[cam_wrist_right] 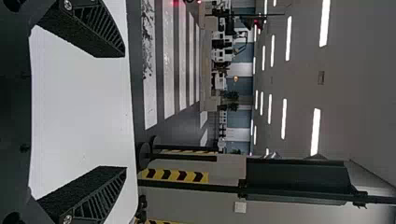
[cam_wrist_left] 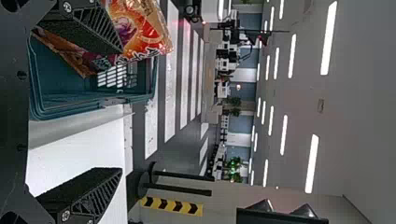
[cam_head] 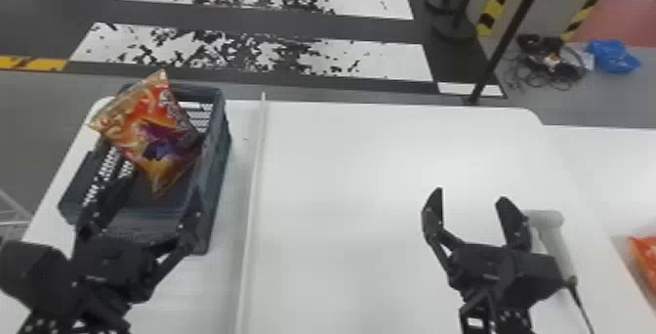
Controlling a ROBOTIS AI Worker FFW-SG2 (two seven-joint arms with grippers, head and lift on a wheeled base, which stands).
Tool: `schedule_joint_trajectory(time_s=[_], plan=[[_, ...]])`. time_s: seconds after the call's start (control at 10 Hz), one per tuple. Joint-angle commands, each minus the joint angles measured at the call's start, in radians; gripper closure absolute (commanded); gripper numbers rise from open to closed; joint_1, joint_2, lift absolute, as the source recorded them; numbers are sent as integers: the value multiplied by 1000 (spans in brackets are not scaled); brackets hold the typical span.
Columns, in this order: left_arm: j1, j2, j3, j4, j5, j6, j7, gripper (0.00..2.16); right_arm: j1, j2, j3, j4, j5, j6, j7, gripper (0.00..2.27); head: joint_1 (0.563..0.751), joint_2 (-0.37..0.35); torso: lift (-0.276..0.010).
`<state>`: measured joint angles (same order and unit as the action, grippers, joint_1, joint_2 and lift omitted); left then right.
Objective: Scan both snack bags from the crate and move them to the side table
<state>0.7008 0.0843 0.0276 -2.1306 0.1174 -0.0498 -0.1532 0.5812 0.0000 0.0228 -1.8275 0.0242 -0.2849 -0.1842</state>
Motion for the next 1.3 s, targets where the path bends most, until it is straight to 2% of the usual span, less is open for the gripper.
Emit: schedule_joint_trajectory(time_s=[0.0,0.2,0.5,0.6,0.8,1.0,1.2], plan=[[-7,2,14,-42,4,80,0,103,2,1,12,5,0,-1,0,66,695,-63,-75],[-21,8,51,-163,11,279,0,124,0,1,16,13,-1,2,0,66,695,-38,-75],[-113,14,126,-218,62,463,1,144,2,-3,16,16,-6,5,0,66,695,-4,-75],[-159,15,129,-218,76,522,18,144,3,-8,16,16,-7,5,0,66,695,12,-75],[-253,15,184,-206,97,620,30,140,8,-17,16,14,-10,5,0,66,695,28,-75],[-348,12,215,-155,104,660,40,140,16,-25,16,10,-13,5,0,63,695,59,-75],[-432,18,250,-77,113,669,44,140,29,-28,16,2,-12,8,0,63,695,86,-75]])
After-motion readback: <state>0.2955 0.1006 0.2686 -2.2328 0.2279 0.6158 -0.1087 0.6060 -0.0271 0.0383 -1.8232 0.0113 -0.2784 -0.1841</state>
